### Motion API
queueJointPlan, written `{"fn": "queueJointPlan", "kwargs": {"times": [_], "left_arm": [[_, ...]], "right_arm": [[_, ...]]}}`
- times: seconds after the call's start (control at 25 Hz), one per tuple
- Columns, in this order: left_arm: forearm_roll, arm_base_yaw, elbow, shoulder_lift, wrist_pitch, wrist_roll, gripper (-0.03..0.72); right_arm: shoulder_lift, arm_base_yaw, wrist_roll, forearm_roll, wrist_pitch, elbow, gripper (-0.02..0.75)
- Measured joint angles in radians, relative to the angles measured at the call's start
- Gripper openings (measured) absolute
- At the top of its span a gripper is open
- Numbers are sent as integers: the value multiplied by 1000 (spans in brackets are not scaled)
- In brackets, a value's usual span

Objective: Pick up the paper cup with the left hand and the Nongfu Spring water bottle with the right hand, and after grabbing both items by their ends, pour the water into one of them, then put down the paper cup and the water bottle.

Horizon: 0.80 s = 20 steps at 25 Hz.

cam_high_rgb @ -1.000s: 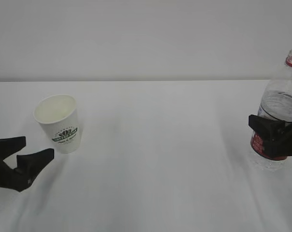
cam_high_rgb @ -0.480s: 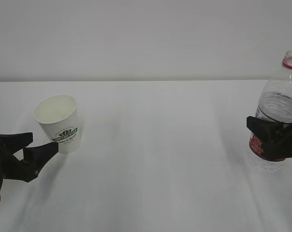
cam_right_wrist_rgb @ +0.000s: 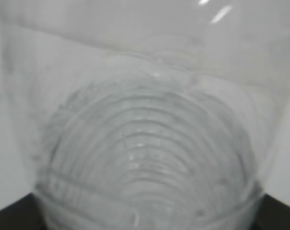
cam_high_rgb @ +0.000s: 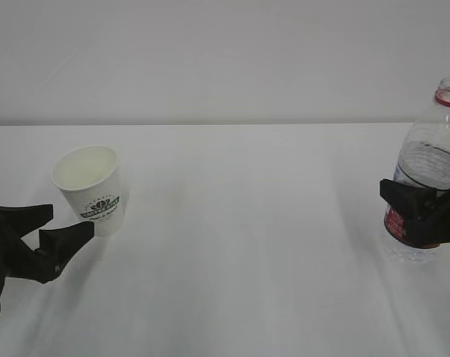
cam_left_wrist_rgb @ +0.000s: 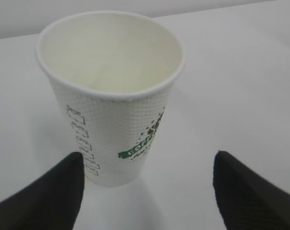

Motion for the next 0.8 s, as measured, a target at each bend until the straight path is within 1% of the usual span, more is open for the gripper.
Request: {"fn": "queueJointPlan", "kwargs": {"times": [0.08,0.2,0.48,0.8], "left_arm": [[-5,0,0,0,0,0,672],[-13,0,-4,4,0,0,687],[-21,0,-82,91,0,-51,691],[-36,0,-101,152,0,-58,691]], "right_arm": [[0,0,0,0,0,0,472],[0,0,0,0,0,0,472],[0,0,0,0,0,0,472],[0,0,0,-1,0,0,472]]}}
